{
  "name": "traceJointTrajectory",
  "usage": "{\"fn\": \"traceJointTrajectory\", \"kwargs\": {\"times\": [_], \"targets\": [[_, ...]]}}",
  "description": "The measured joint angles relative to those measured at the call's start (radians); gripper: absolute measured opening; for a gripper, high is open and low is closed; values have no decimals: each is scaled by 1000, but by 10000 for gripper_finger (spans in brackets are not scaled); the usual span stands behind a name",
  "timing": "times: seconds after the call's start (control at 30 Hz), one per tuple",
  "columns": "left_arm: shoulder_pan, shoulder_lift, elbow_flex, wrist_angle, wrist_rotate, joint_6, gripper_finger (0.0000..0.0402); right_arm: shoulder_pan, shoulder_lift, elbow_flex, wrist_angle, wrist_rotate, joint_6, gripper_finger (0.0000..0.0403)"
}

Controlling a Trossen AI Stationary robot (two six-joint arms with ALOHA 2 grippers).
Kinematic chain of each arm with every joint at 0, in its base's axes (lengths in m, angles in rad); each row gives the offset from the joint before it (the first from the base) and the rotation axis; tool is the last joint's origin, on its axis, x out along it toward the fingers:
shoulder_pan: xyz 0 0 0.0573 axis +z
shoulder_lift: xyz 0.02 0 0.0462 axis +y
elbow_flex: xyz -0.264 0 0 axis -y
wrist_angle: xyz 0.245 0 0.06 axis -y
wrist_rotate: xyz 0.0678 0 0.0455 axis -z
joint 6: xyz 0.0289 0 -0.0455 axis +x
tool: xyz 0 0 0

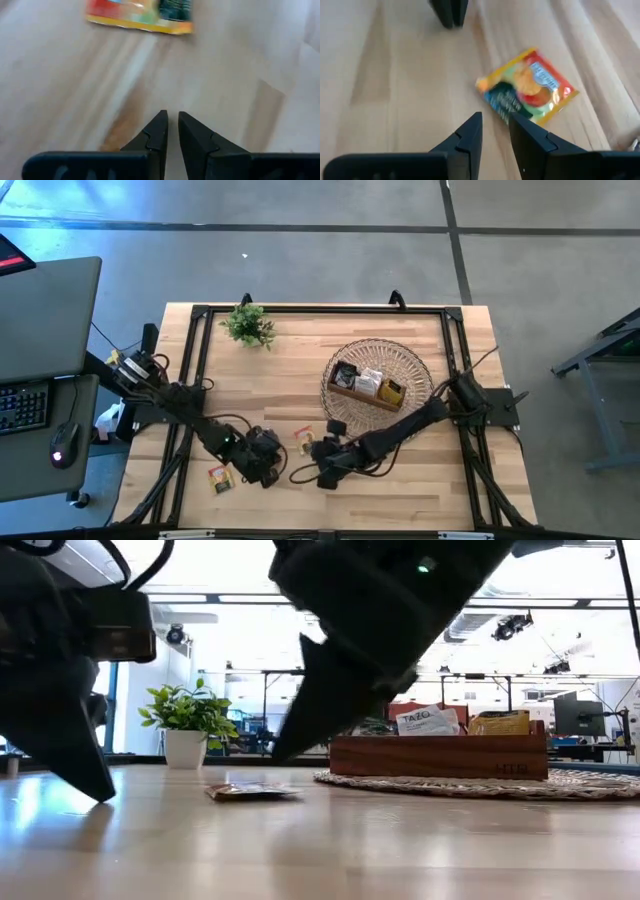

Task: Pick & Place Tea
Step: Put the orange tea bag into the right section of the wooden organizer

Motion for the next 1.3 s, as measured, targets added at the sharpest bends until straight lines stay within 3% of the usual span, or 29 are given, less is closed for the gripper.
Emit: {"fn": "traceJointTrajectory", "kwargs": {"times": [0.17, 0.3, 0.5, 0.63, 0.97, 1.3], "targets": [[22, -11, -1, 19, -41, 89, 44, 16, -13, -1, -22, -67, -148, 94], [109, -33, 0, 48, -76, 200, 44, 23, -18, 1, -4, -97, -61, 94], [256, -32, 0, 116, -9, 372, 44, 4, -18, 0, -62, -22, 25, 94], [308, 13, 1, 112, 78, 375, 44, -25, -18, 0, -87, 1, 56, 94], [298, 30, 2, 116, 132, 279, 44, -88, -18, 0, -92, 1, -16, 94], [256, 30, 2, 111, 96, 214, 44, -51, -18, 0, -91, -90, 27, 94]]}}
